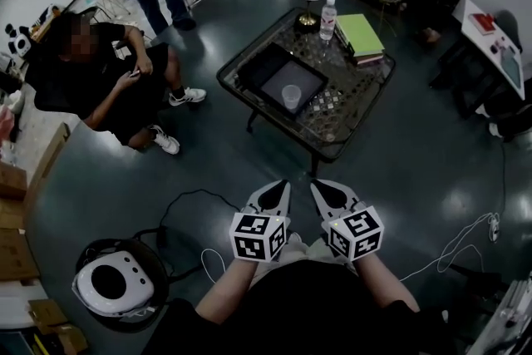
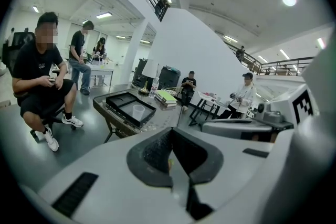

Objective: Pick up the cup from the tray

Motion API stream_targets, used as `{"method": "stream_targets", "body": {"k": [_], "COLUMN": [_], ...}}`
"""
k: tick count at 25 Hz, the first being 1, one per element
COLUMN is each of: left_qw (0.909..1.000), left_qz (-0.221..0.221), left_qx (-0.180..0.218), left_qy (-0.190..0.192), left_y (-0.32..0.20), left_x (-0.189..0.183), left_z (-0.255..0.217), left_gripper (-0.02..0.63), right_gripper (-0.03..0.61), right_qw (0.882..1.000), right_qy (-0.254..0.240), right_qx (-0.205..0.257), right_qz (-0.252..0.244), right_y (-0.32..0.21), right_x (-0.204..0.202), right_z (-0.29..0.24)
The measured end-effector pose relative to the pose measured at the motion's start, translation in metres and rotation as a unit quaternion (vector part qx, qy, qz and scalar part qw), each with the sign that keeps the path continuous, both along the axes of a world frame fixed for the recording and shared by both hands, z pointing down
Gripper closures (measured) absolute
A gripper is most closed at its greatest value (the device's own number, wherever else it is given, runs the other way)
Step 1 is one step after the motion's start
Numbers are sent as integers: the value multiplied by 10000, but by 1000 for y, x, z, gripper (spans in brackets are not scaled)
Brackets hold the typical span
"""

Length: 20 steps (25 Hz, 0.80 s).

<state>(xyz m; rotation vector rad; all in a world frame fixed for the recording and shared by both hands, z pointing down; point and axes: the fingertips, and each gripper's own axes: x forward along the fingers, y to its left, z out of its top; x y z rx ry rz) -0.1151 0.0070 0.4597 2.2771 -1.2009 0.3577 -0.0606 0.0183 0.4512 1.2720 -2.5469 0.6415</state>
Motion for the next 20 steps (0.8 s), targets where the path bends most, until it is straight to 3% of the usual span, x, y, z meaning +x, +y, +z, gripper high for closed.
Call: {"method": "stream_targets", "body": {"k": [9, 20], "left_qw": [10000, 9994], "left_qz": [6, -288], "left_qx": [-83, -200], "left_qy": [1, -54], "left_y": [-23, -85], "left_x": [10, 17], "left_z": [7, 34], "left_gripper": [603, 603], "right_gripper": [568, 568], "right_qw": [9996, 9997], "right_qy": [28, -62], "right_qx": [-123, -103], "right_qz": [253, 227], "right_y": [-14, -96], "right_x": [24, 43], "right_z": [0, 13]}}
